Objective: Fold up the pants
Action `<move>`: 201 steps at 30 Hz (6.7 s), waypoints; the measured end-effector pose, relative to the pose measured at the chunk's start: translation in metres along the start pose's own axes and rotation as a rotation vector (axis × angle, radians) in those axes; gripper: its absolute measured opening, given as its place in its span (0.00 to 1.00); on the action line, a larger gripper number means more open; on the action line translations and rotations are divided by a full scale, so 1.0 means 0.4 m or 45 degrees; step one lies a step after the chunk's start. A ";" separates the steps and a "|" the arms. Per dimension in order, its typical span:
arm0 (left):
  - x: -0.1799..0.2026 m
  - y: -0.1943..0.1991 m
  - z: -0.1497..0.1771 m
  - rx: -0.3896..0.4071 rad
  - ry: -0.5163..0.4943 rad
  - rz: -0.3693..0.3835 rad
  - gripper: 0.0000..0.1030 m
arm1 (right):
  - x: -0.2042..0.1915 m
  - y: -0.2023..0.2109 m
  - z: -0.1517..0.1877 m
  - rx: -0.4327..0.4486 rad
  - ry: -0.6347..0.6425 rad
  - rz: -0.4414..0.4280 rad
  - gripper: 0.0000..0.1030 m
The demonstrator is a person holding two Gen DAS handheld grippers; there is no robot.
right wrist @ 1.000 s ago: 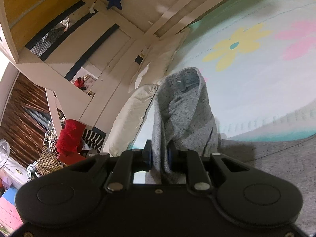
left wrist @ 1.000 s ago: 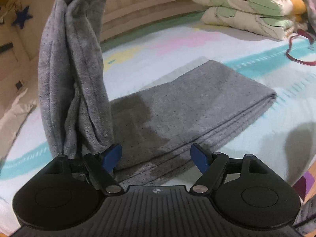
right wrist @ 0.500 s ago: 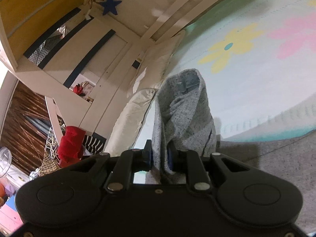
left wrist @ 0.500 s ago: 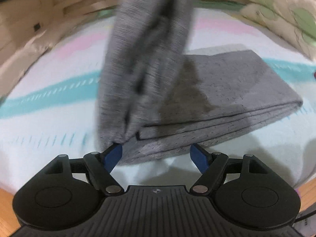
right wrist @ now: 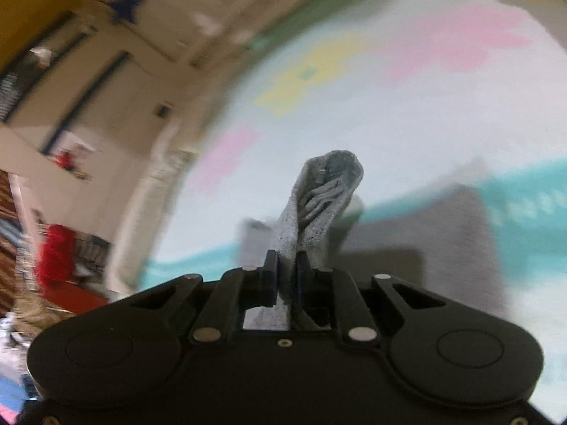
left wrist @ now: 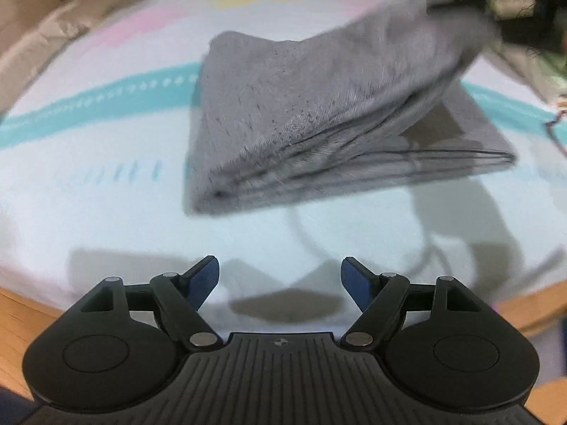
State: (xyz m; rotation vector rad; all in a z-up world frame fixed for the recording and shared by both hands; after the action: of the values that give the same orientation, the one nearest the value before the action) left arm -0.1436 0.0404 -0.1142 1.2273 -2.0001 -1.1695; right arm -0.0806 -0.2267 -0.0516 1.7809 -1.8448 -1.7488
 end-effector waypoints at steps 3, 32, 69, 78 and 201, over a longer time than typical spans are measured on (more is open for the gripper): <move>-0.004 0.060 -0.014 0.032 0.033 0.139 0.73 | 0.038 -0.020 0.017 -0.045 0.056 0.123 0.21; -0.213 -0.012 -0.340 0.097 0.237 -0.158 0.73 | 0.055 -0.067 0.067 -0.014 0.116 0.054 0.23; -0.109 -0.182 -0.314 0.027 0.139 -0.216 0.80 | 0.211 -0.055 0.040 0.052 0.005 0.346 0.79; -0.164 -0.225 -0.323 0.015 0.387 -0.094 0.87 | 0.182 -0.075 0.053 0.072 0.086 0.322 0.86; -0.225 0.013 -0.393 0.203 0.176 -0.376 0.63 | -0.199 -0.035 0.073 0.304 0.508 0.591 0.99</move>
State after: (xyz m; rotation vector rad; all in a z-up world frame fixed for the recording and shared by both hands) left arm 0.0164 0.0583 -0.0308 1.6826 -1.8833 -1.0376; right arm -0.0636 -0.1478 -0.0221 1.4571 -2.1174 -0.9720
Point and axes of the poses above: each gripper's, at about its wrist camera, not at the fingertips, and y roughly against the way its jaws point, x to its right, z to its underside, the point moved 3 cm from there along -y, roughly the way its jaws point, and after that the axes turned 7 degrees about -y, right-handed, at the moved point
